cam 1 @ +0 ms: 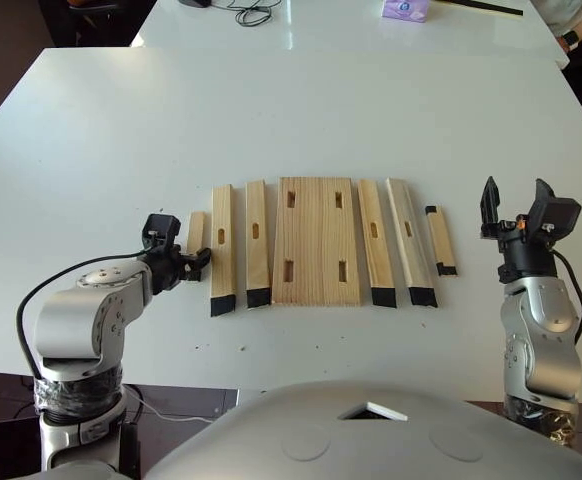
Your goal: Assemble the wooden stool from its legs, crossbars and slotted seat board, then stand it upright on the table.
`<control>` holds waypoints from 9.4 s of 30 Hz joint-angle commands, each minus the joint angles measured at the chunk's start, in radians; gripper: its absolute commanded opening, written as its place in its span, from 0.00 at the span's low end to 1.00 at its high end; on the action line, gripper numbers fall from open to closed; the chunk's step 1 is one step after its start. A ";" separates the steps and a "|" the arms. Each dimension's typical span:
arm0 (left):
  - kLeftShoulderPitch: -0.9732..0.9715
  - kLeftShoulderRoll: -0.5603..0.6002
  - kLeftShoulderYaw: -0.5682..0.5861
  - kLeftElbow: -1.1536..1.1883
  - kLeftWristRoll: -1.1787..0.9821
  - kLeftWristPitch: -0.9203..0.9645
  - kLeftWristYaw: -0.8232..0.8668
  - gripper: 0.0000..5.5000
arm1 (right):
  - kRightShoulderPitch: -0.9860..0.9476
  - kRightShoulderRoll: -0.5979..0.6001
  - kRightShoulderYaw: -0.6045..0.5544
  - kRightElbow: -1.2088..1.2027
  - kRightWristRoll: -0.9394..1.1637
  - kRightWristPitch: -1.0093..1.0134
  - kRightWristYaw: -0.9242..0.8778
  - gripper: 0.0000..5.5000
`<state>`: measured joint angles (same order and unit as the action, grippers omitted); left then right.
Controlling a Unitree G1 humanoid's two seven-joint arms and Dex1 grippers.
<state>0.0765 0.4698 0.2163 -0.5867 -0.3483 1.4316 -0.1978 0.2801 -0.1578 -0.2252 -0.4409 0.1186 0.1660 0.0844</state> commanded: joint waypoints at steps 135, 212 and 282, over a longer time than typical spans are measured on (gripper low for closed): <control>-0.244 0.181 -0.396 0.306 0.037 -1.071 -0.663 0.71 | -0.362 -0.747 0.249 0.388 0.176 -0.169 1.192 0.24; -0.237 0.130 -0.392 0.258 0.026 -1.015 -0.666 0.71 | -0.428 -0.701 0.281 0.444 0.147 -0.277 1.180 0.24; -0.243 0.120 -0.420 0.215 0.029 -0.975 -0.668 0.71 | -0.482 -0.690 0.405 0.583 0.176 -0.090 1.278 0.24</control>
<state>-0.1475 0.5818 -0.2060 -0.3818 -0.3270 0.4589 -0.8617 -0.2481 -0.8602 0.1661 0.1286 0.3328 0.0413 1.3921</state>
